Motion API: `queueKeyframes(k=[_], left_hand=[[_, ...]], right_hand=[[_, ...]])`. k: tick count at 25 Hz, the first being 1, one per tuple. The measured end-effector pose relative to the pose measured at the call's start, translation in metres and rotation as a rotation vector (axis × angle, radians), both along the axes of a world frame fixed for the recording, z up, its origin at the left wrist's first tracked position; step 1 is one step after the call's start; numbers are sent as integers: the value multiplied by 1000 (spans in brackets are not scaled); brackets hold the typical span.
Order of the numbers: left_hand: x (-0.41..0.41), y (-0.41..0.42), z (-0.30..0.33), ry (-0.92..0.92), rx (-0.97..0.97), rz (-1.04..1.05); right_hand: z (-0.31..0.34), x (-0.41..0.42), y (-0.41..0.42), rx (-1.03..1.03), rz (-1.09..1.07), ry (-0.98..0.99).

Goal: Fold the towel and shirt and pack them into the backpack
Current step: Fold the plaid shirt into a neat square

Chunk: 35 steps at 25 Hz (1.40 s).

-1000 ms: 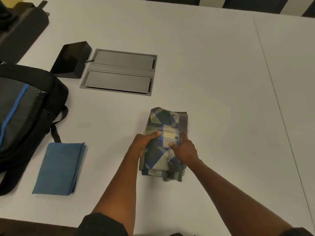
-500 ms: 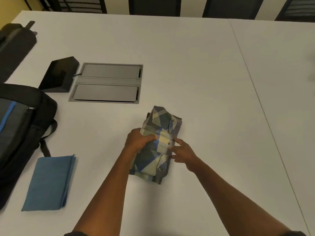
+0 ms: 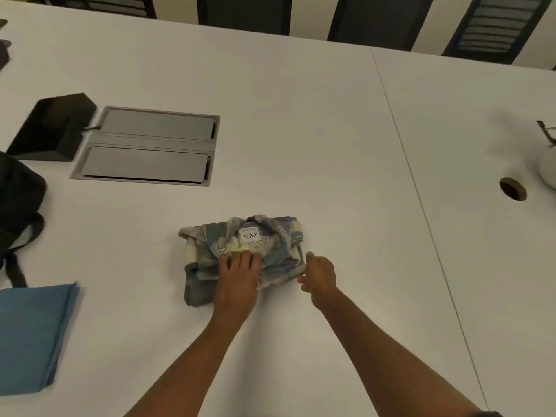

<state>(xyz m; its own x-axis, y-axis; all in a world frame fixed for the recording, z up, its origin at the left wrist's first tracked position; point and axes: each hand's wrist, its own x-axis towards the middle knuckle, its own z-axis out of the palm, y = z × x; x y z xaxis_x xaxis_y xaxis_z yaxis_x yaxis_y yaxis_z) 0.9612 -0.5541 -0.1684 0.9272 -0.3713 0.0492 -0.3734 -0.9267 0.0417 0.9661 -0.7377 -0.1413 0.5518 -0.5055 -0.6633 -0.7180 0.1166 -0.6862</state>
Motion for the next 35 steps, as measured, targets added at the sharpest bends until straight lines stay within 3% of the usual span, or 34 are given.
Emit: queueKeyframes(k=[3,7,9,12,16,19,25,28,32,35], left_hand=[[-44,-19,-19,185,103,56],[-51,-31,13,278,-6,101],[-23,-22,36,202,-73,88],[44,9,47,79,-193,182],[101,52,23,581,-104,270],[90,57,17,660,-73,287],[8,40,19,715,-242,664],[-30,20,7,855,-494,752],[-45,-16,5,1204,-1041,878],[-45,-50,16,1295,-1112,815]], right_hand=[[-21,-29,0,4,-16,24],[-29,-62,26,-60,-119,-22],[-25,-70,40,46,-139,22],[-22,-69,51,361,-17,67],[-20,-59,54,510,177,48],[-22,-44,49,424,247,-12],[-25,-1,-2,243,193,-218],[-38,-9,-32,6,185,-252],[-37,-29,-44,-194,215,-289],[-32,-34,-46,-314,78,-349]])
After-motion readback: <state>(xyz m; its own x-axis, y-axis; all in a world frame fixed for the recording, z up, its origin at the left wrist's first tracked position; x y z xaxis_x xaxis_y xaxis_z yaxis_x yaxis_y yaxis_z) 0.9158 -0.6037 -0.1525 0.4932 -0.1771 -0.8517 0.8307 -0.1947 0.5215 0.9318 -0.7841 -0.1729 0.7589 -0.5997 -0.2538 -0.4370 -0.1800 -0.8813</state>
